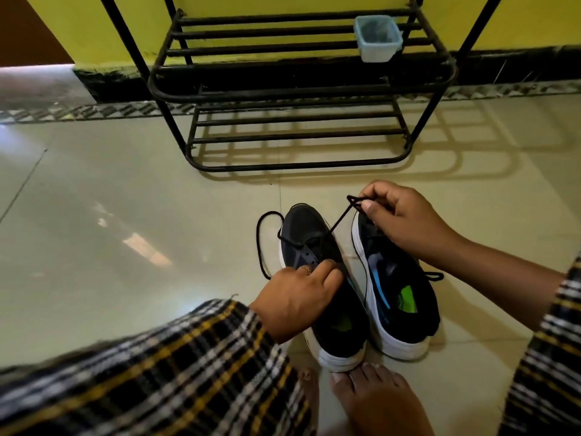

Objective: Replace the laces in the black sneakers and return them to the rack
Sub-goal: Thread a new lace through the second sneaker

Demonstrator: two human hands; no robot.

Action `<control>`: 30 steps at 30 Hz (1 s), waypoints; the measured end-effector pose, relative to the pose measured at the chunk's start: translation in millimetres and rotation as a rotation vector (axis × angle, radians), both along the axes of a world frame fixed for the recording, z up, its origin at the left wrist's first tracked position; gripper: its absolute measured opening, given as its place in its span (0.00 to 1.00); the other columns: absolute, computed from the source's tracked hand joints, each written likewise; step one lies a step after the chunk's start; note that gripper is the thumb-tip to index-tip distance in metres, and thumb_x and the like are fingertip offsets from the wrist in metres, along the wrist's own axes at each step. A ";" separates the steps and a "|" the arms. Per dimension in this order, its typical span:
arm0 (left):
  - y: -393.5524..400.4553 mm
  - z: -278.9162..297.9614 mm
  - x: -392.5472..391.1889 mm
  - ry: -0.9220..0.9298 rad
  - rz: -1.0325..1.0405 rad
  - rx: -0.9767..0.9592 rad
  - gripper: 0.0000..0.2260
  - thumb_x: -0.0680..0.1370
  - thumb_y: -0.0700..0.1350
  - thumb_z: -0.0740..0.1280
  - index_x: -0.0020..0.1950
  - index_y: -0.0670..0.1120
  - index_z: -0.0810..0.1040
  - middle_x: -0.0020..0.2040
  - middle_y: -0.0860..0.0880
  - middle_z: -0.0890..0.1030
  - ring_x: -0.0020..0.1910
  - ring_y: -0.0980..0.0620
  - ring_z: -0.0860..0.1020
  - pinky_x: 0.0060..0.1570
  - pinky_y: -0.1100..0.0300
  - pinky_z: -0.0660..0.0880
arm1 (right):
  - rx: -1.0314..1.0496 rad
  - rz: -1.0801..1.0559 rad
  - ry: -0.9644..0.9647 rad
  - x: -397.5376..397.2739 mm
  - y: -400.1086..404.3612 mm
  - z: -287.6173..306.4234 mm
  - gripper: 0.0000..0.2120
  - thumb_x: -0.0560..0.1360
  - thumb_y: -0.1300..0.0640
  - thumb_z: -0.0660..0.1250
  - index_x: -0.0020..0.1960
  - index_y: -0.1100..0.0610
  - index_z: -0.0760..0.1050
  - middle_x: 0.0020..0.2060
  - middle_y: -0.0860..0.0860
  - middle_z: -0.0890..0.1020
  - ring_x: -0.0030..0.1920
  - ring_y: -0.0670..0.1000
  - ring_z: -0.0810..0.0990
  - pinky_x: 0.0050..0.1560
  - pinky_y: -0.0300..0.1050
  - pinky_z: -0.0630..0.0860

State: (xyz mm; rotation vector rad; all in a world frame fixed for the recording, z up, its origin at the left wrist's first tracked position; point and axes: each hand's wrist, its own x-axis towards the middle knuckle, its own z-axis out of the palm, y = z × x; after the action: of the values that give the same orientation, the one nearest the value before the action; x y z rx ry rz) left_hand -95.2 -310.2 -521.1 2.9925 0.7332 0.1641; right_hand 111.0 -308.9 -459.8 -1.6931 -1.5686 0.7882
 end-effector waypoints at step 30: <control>51.8 -6.9 -3.8 -0.033 0.633 -0.447 0.08 0.80 0.44 0.58 0.57 0.46 0.71 0.50 0.43 0.79 0.47 0.40 0.76 0.39 0.55 0.66 | -0.488 0.476 -0.294 -46.3 -19.1 -31.8 0.16 0.77 0.63 0.63 0.62 0.51 0.67 0.32 0.50 0.75 0.30 0.42 0.75 0.32 0.32 0.70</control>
State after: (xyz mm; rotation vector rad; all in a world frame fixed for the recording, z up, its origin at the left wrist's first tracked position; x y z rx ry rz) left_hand -99.0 -258.4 -528.0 2.2542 1.4631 0.0601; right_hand 64.7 -327.9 -491.6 -1.8525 -2.1604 1.2922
